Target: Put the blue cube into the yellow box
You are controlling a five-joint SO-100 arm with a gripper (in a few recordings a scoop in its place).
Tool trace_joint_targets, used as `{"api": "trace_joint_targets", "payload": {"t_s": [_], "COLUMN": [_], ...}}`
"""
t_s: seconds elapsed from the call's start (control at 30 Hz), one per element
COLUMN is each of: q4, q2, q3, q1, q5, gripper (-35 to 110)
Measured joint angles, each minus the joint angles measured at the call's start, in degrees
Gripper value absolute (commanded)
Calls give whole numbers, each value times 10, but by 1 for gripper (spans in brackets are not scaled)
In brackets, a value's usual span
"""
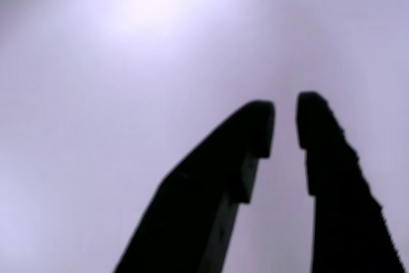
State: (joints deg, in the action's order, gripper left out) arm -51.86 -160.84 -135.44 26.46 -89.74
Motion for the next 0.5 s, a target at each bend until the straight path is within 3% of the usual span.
{"api": "trace_joint_targets", "payload": {"t_s": [0.17,0.5], "q4": [-2,-45], "q2": [-40,-141], "q3": [-39,-232], "q1": [-113,-233], "q5": [-14,-50], "gripper": [0,0]}}
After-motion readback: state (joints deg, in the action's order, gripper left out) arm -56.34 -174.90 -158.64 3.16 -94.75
